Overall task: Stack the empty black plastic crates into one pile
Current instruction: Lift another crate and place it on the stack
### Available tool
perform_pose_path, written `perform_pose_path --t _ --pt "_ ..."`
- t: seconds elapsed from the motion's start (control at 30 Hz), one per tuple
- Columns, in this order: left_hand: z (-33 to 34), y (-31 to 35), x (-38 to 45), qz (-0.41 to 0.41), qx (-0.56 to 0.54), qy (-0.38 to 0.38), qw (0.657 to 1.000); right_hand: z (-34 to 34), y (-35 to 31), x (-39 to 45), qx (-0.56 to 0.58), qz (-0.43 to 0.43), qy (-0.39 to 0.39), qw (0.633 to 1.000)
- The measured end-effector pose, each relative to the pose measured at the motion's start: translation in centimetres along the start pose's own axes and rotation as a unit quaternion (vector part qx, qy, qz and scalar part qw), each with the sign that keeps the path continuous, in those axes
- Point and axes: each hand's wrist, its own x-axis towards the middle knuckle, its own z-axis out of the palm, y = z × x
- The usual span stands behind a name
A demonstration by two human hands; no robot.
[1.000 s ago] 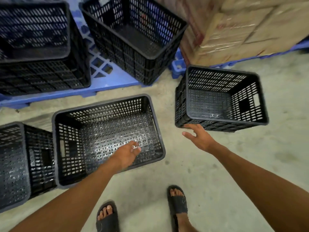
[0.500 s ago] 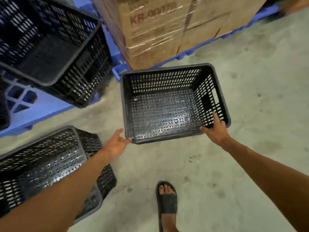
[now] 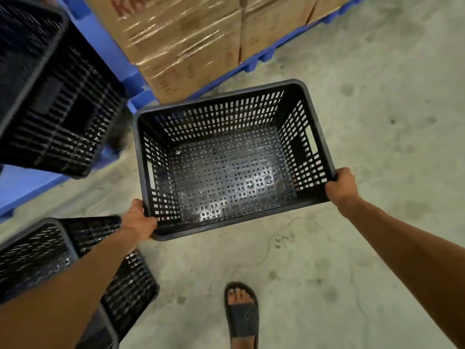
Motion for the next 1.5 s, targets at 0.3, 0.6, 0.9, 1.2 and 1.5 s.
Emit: perform_pose_path --t 0.3,0.6,0.9,1.2,1.5 --pt "-7.3 0.5 -7.3 0.034 -0.001 0.005 0.999 -4.4 -2.5 -8.9 0.221 0.089 0.143 0.96" --pt "-17.6 -4.2 -18.5 0.163 -0.004 0.002 0.987 -10.3 -3.8 -22.9 0.317 0.085 0.207 0.922" --pt "-25.2 -19.8 -26.5 0.176 0.068 0.147 0.971 -8.1 -3.6 -37.4 0.343 0.026 0.182 0.921" --pt "-29.8 -39.8 -27.8 0.093 -0.012 0.199 0.976 3.5 -4.1 -50.5 0.303 -0.019 0.072 0.95" --pt "-32.4 -52.9 -25.0 -0.051 -0.056 0.228 0.971 15.5 -5.2 -58.2 0.236 -0.12 -0.126 0.956"
